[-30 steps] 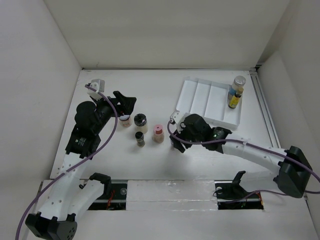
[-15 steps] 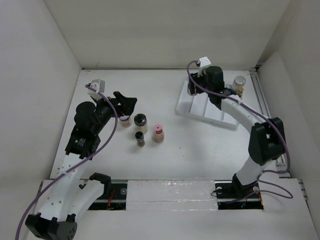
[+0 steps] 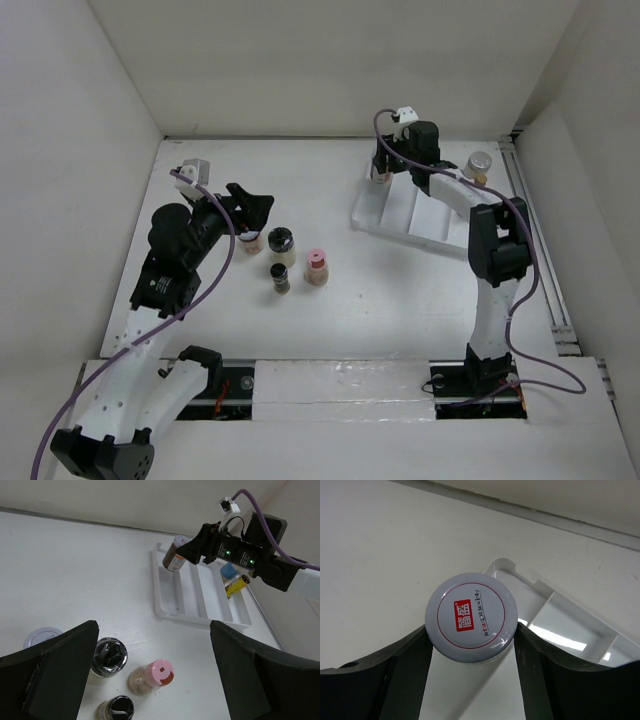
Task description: Organize the condiment bottles
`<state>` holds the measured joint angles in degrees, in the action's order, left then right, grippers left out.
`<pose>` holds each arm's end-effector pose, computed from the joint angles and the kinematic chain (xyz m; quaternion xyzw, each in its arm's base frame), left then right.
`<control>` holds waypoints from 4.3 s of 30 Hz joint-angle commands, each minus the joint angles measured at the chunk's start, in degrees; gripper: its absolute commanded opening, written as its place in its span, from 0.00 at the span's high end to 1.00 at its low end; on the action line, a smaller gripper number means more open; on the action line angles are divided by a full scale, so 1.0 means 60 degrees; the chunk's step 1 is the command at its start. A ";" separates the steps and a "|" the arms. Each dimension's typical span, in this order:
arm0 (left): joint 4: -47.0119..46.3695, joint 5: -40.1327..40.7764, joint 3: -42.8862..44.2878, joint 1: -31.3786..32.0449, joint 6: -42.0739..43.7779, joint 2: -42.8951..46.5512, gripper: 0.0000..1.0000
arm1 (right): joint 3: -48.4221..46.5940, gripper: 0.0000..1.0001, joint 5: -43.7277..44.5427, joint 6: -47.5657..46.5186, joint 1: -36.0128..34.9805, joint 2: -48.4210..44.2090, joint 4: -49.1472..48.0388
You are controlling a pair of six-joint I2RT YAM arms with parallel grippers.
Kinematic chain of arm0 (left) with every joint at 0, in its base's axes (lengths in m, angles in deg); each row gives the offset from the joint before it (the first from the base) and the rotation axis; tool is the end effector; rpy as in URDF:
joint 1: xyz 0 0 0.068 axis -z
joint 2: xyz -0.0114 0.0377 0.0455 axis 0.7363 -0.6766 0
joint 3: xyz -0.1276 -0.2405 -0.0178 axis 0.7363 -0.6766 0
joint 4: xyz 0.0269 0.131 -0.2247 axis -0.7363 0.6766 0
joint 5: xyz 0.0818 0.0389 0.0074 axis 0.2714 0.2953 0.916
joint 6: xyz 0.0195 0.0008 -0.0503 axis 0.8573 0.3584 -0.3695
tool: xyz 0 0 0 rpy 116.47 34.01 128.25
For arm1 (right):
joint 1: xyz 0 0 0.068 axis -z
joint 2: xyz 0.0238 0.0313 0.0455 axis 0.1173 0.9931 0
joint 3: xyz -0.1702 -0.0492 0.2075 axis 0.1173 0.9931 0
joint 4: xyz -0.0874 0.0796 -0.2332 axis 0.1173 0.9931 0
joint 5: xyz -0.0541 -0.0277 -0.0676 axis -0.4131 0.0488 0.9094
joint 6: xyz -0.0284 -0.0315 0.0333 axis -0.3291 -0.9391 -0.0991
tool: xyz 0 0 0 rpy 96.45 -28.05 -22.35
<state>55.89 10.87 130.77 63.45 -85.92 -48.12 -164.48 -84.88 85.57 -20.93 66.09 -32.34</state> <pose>0.1682 -0.0560 0.3885 0.0326 0.6873 -0.3105 0.6559 0.4713 0.1247 0.2401 -0.1455 0.8279 0.1287 0.5262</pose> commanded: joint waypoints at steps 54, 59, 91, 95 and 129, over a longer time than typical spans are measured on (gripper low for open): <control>-0.0366 -0.0020 0.0061 -0.0065 -0.0048 0.0168 0.10 | 0.5175 0.25 -0.1236 -0.0775 -0.5368 -0.3477 -0.1872; -0.0366 -0.0020 -0.0042 -0.0065 -0.0048 0.0256 0.09 | 0.5436 0.53 -0.0784 -0.0584 -0.5368 -0.4045 -0.2413; -0.0366 -0.0034 -0.0042 -0.0065 -0.0048 0.0080 0.09 | 0.1558 0.55 0.1621 0.0236 0.0930 -0.0769 -0.2165; -0.0366 -0.0034 0.0046 -0.0065 -0.0048 0.0080 0.09 | 0.1233 0.52 0.1400 0.0236 0.0930 -0.0240 -0.1976; 0.0323 0.2294 0.0149 -0.0065 -0.0400 0.0767 0.08 | 0.4882 0.18 -0.3199 -0.1067 -0.6128 -0.4297 -0.2181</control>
<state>57.95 20.95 130.77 63.45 -87.28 -44.91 -134.26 -100.25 81.18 -54.59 41.30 -45.08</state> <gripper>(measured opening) 0.921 0.819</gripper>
